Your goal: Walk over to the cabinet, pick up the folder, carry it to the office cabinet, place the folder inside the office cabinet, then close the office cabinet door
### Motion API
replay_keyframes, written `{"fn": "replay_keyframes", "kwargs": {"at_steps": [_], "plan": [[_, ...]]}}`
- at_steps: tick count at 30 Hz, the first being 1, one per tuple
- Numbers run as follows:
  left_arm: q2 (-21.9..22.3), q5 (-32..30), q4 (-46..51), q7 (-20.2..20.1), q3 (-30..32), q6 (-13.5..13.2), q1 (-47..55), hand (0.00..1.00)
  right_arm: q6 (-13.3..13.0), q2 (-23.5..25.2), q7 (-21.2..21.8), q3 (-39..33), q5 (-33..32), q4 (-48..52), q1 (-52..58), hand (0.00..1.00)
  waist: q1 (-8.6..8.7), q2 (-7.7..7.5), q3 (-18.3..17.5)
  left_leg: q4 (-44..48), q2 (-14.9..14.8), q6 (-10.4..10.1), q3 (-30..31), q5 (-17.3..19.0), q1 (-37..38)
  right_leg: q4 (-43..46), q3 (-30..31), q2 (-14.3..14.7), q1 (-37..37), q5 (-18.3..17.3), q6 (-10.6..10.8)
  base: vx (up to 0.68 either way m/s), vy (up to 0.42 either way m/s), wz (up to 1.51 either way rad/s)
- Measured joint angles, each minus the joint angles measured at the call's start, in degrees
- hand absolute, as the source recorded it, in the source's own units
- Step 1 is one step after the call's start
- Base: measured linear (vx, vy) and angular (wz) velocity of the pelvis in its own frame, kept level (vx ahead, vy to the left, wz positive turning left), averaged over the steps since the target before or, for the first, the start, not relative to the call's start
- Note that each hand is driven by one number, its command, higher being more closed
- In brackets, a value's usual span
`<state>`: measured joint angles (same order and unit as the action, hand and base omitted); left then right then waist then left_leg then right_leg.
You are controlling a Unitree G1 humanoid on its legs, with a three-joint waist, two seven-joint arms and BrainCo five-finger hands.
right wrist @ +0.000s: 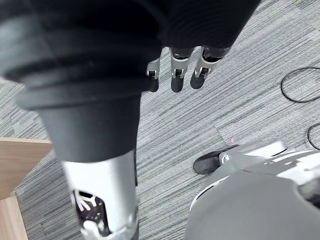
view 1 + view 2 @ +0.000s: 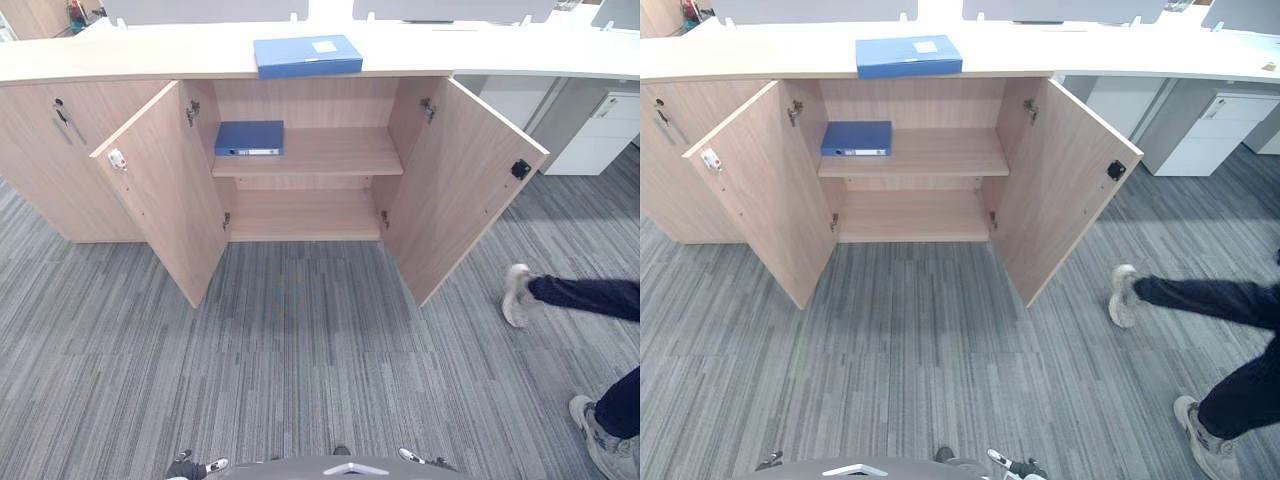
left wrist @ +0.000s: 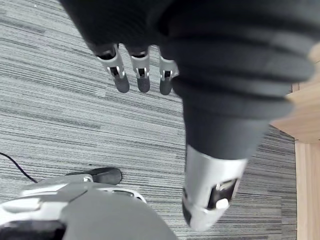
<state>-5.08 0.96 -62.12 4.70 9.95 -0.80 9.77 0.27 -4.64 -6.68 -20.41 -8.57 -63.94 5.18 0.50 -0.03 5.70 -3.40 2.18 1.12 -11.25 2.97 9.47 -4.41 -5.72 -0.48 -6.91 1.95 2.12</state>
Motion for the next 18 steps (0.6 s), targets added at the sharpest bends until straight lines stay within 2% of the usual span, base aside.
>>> {"fn": "replay_keyframes", "kwargs": {"at_steps": [9, 15, 16, 18], "plan": [[-0.55, -0.10, -0.19, -0.09, -1.12, -0.07, -0.17, 0.00, 0.03, 0.06, 0.02, 1.24, 1.91, 0.06, -0.38, 0.00, -0.05, -0.70, 0.40, -1.05, 0.03, 0.07, -0.98, -0.35, -0.19, -0.48, 0.49, 0.15, 0.88, 0.01, -0.02, -0.05, -0.026, -0.04], [-1.15, -0.11, -0.25, -0.10, -1.23, -0.06, -1.10, 0.00, 0.15, 0.22, 0.01, 1.44, 2.16, 0.07, -1.30, 0.00, -0.81, -1.44, 1.18, -1.02, -0.14, -0.07, -2.48, 0.38, -1.79, 0.14, 1.96, 0.38, 3.07, -0.07, 0.00, -0.02, -0.020, -0.12], [-1.18, -0.13, -0.25, -0.11, -1.32, -0.06, -1.20, 0.00, 0.17, 0.22, 0.01, 1.54, 2.17, 0.10, -1.49, 0.00, -0.81, -1.45, 1.27, -0.74, -0.18, -0.03, -2.72, 0.65, -2.27, 0.70, 2.11, 0.38, 3.71, -0.43, 0.20, 0.00, -0.007, -0.19], [-1.53, -0.11, -0.18, -0.07, -2.07, -0.05, -1.70, 0.00, 0.17, 0.54, 0.01, 1.65, 2.16, 0.53, -2.24, 0.00, -0.49, -1.49, 2.23, 2.80, -0.38, 0.37, -3.01, 2.91, -4.49, 8.39, 2.24, -0.14, 8.03, -4.42, 0.44, 0.04, 0.008, -0.06]]}}
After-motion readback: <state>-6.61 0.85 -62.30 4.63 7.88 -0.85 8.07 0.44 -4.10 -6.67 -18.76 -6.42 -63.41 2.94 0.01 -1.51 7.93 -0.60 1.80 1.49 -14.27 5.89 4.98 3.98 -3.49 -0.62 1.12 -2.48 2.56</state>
